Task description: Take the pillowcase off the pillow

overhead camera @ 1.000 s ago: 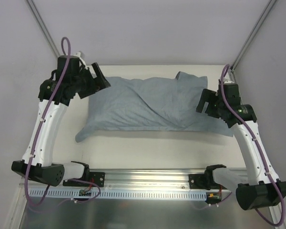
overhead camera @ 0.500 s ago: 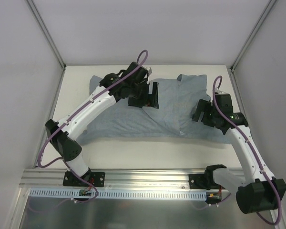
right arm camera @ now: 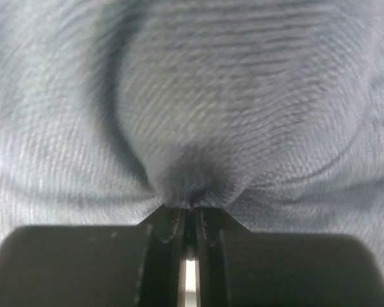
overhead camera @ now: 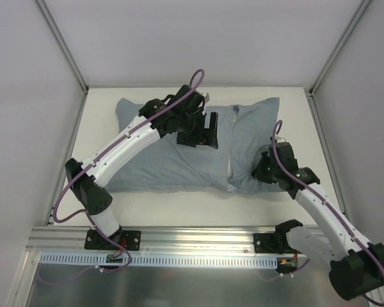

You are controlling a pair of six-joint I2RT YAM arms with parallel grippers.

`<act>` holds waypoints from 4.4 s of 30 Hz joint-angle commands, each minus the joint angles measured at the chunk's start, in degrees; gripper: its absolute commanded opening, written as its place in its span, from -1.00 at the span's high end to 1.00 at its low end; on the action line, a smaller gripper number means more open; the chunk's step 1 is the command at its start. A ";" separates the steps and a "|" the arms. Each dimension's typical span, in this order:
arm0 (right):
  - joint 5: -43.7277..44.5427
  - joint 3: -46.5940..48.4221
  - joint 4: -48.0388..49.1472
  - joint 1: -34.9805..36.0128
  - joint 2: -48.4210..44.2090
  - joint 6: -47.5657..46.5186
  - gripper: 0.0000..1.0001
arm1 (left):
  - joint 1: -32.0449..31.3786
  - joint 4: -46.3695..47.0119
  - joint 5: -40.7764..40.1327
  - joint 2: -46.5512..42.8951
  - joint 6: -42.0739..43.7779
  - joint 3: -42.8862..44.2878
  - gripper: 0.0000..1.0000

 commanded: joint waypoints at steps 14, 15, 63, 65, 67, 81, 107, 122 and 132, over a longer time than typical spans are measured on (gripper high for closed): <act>8.13 0.19 -17.99 11.95 -22.19 9.29 0.99 | -7.52 -0.27 -12.74 8.81 1.09 5.67 -0.65; 8.21 0.01 -17.90 11.95 -22.28 9.29 0.99 | -7.87 -0.27 -13.02 9.42 1.09 5.93 -0.66; 19.20 23.94 -11.49 16.27 12.63 -0.55 0.45 | -2.43 5.36 -18.20 -11.93 -9.72 -22.80 1.00; 17.89 21.46 -11.22 11.10 8.42 -1.42 0.79 | -2.16 5.36 -19.09 -13.16 -9.46 -23.42 1.00; 16.48 18.31 -11.39 5.57 4.55 -2.30 0.98 | -1.47 5.44 -19.09 -14.12 -9.02 -23.77 1.00; 4.19 -6.14 -7.27 -8.27 -8.13 7.88 0.99 | 11.20 5.18 -20.23 -21.42 -7.00 -30.90 1.00; -4.10 -5.97 4.34 12.39 -8.48 19.05 0.99 | -20.97 -1.06 -34.54 9.32 1.00 4.96 -0.97; -3.92 -7.99 2.50 12.38 -12.70 20.72 0.99 | -15.61 -0.36 -35.52 21.47 -7.62 2.85 -0.27; 2.23 -2.99 -4.71 12.30 -14.02 17.12 0.99 | -7.27 6.91 -15.33 7.01 -9.37 -2.84 1.00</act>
